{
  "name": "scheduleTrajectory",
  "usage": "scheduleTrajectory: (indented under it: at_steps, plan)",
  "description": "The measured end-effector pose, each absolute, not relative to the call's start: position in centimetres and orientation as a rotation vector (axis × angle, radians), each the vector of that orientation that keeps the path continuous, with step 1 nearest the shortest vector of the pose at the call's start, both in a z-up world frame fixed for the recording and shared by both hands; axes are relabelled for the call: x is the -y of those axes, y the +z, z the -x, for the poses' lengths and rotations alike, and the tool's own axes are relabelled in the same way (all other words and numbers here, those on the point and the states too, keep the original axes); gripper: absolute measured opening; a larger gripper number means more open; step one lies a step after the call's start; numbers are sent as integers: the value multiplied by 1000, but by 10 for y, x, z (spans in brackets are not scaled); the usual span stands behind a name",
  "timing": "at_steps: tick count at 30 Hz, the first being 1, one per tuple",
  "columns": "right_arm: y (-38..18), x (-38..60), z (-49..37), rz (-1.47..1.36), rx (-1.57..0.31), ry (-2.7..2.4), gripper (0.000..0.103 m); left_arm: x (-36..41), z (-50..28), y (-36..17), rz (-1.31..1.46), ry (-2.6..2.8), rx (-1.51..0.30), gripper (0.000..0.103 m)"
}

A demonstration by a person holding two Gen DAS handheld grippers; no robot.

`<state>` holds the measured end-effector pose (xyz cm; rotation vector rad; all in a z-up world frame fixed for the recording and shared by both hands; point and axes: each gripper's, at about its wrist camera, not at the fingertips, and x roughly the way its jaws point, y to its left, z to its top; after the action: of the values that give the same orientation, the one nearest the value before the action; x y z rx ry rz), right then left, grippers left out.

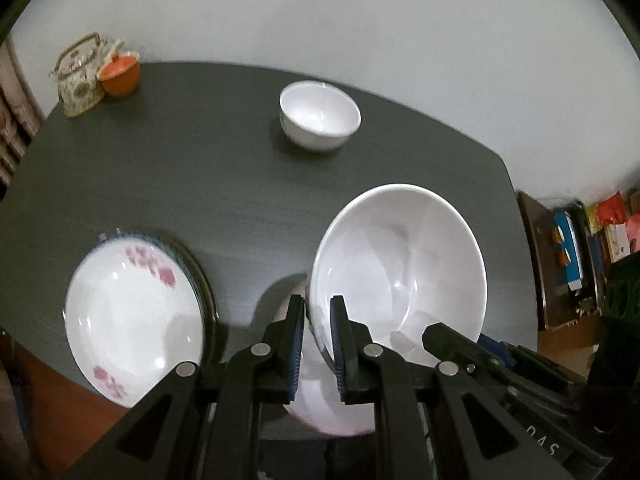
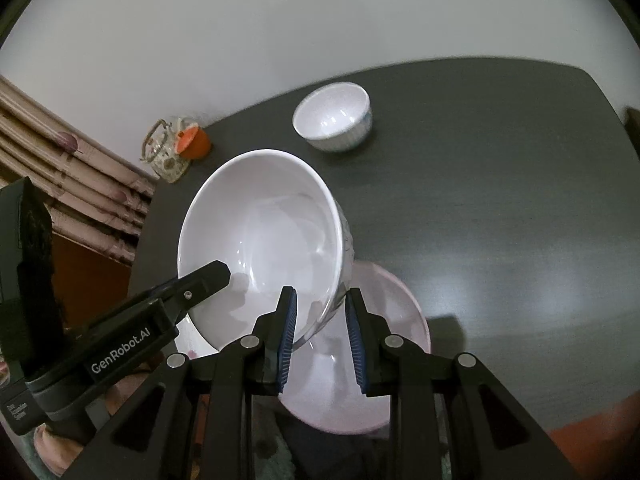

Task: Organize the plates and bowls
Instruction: 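Lift and carry the pink-banded white bowl over the pink-rimmed bowl, then lower the white bowl into the pink-rimmed bowl with both grippers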

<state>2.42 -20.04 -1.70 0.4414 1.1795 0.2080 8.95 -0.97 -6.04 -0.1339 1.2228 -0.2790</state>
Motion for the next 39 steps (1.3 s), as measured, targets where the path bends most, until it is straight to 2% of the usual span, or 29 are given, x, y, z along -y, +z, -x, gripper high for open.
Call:
scheduleTrajectory:
  at_steps: [13,39]
  plan:
    - [-66,209,9,-445,-1266,170,24,15,-71,-113,94,-240,-1338,13]
    - [-93,200,6,-381,-1323,142,25,23,-82,-137,46,-204,-1392,14]
